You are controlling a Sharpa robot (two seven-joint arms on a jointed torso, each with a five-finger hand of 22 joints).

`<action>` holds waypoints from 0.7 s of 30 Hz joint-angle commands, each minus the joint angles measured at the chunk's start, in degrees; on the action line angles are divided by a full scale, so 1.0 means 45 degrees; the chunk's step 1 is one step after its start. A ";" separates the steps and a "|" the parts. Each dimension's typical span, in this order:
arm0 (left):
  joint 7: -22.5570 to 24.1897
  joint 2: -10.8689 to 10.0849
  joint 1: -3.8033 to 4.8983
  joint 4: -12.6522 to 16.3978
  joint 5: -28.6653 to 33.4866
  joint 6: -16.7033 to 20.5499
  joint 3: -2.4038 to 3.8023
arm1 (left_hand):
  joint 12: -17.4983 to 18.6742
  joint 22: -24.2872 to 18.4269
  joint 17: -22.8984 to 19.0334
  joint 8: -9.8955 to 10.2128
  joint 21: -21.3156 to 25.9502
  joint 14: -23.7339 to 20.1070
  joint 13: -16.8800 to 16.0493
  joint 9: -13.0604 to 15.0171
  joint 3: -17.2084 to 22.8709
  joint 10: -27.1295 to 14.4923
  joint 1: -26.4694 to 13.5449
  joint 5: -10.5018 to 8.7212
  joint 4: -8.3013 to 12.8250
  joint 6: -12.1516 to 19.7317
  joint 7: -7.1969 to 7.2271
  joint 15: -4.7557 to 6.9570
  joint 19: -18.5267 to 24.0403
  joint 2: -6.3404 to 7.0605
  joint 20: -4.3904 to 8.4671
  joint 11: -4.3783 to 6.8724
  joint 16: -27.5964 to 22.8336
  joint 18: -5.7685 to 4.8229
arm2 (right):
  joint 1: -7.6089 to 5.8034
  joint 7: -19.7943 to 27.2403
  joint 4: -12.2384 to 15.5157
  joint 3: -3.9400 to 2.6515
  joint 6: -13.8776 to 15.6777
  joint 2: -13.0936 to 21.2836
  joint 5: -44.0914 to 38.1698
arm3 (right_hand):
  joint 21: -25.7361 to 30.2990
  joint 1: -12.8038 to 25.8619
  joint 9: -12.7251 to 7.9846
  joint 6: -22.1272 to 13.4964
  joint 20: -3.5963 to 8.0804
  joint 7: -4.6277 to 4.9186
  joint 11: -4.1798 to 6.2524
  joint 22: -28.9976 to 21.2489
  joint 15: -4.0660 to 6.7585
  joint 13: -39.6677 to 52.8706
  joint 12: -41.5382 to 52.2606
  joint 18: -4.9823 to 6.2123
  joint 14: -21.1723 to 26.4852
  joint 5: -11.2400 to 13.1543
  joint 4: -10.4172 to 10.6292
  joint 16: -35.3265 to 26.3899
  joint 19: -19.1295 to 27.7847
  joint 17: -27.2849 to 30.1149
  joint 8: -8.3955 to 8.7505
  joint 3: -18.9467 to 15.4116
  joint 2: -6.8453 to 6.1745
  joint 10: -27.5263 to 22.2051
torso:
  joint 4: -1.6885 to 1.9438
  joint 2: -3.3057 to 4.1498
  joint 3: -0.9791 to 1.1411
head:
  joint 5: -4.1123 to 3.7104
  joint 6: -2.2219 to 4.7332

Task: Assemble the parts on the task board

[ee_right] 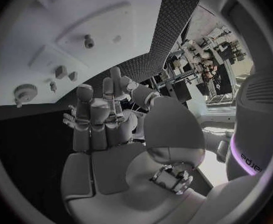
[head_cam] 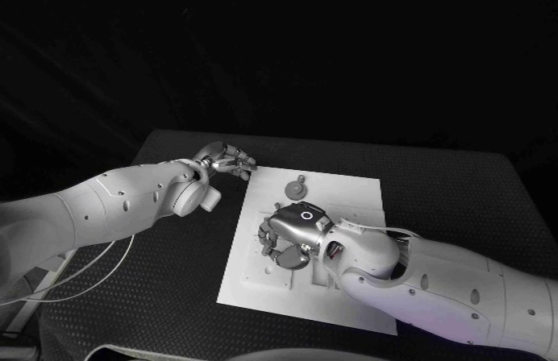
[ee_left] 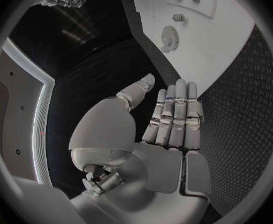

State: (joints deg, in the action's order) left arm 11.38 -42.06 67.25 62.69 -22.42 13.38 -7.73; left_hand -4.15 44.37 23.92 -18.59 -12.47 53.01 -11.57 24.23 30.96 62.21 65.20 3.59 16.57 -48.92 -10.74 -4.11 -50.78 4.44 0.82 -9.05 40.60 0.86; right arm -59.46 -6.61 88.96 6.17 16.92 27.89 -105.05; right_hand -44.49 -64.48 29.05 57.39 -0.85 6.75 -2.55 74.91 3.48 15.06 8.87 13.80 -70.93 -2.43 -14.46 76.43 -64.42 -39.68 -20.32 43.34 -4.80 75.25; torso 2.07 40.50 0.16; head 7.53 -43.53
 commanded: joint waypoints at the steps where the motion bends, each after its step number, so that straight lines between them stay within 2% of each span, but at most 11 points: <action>1: 0.0154 0.0037 0.0018 0.0058 0.0084 -0.0116 0.0012 | 0.0014 -0.0021 0.0016 -0.0013 0.0043 0.0014 0.0015 -0.0018 -0.0082 -0.0096 0.0051 -0.0040 0.0003 0.0080 0.0040 -0.0109 -0.0042 -0.0082 0.0063 -0.0001 -0.0050 -0.0160 | 0.0086 0.0207 -0.0157 0.0056 -0.0414 -0.0153 -0.0067 | -0.0051 0.0020 0.0075 0.0057 0.0054 0.0000 0.0021 0.0202 0.0096 0.0019 0.0012 0.0267 0.0023 -0.0086 0.0012 0.0042 -0.0012 0.0007 -0.0022 0.0084 0.0155 0.0062 | -0.0012 0.0007 -0.0004 | 0.0093 -0.0062; 9: 0.0139 0.0047 0.0020 0.0117 0.0085 -0.0116 0.0013 | 0.0013 -0.0021 0.0024 -0.0014 0.0046 0.0015 0.0016 -0.0019 -0.0085 -0.0095 0.0052 -0.0040 0.0003 0.0079 0.0040 -0.0109 -0.0044 -0.0081 0.0062 0.0000 -0.0056 -0.0160 | 0.0136 0.0218 -0.0552 0.0248 -0.0583 -0.0403 -0.0274 | -0.0048 0.0023 0.0077 0.0050 0.0058 0.0003 0.0021 0.0201 0.0096 0.0028 0.0004 0.0267 0.0022 -0.0086 -0.0004 0.0038 -0.0014 0.0008 -0.0017 0.0090 0.0166 0.0054 | -0.0027 0.0007 0.0009 | 0.0239 -0.0189; 15: 0.0133 0.0091 0.0023 0.0115 0.0085 -0.0116 0.0013 | 0.0012 -0.0022 0.0030 -0.0015 0.0049 0.0015 0.0017 -0.0019 -0.0086 -0.0094 0.0053 -0.0040 0.0003 0.0078 0.0040 -0.0110 -0.0045 -0.0081 0.0062 0.0001 -0.0061 -0.0160 | 0.0139 0.0235 -0.0682 0.0499 -0.0738 -0.0469 -0.0244 | -0.0046 0.0029 0.0078 0.0046 0.0059 0.0006 0.0020 0.0200 0.0096 0.0034 0.0000 0.0267 0.0023 -0.0086 -0.0014 0.0036 -0.0014 0.0007 -0.0014 0.0092 0.0174 0.0051 | -0.0014 -0.0001 0.0009 | 0.0283 -0.0255; 21: 0.0130 0.0094 0.0024 0.0131 0.0085 -0.0116 0.0015 | 0.0011 -0.0022 0.0036 -0.0016 0.0052 0.0015 0.0018 -0.0019 -0.0086 -0.0093 0.0055 -0.0040 0.0003 0.0077 0.0041 -0.0110 -0.0046 -0.0082 0.0062 0.0001 -0.0065 -0.0160 | 0.0139 0.0204 -0.0829 0.0561 -0.0680 -0.0535 -0.0248 | -0.0043 0.0039 0.0080 0.0042 0.0059 0.0008 0.0018 0.0199 0.0094 0.0041 -0.0005 0.0267 0.0024 -0.0086 -0.0024 0.0032 -0.0011 0.0007 -0.0011 0.0093 0.0183 0.0046 | -0.0037 0.0014 0.0030 | 0.0327 -0.0290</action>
State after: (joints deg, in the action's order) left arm 11.36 -41.78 67.28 63.10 -22.37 13.38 -7.73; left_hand -4.15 44.32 24.03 -18.59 -12.47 53.02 -11.58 24.24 30.96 62.21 65.20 3.60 16.57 -48.92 -10.73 -4.11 -50.78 4.44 0.82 -9.05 40.60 0.86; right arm -58.85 -6.09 85.33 8.66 14.66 25.59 -105.49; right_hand -44.49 -64.12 29.07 57.35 -0.94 6.77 -2.55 74.91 3.59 15.13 8.86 13.80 -70.81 -2.66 -14.64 76.43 -64.50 -39.68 -20.01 43.48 -4.65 75.24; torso 1.96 40.52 0.23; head 8.89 -44.75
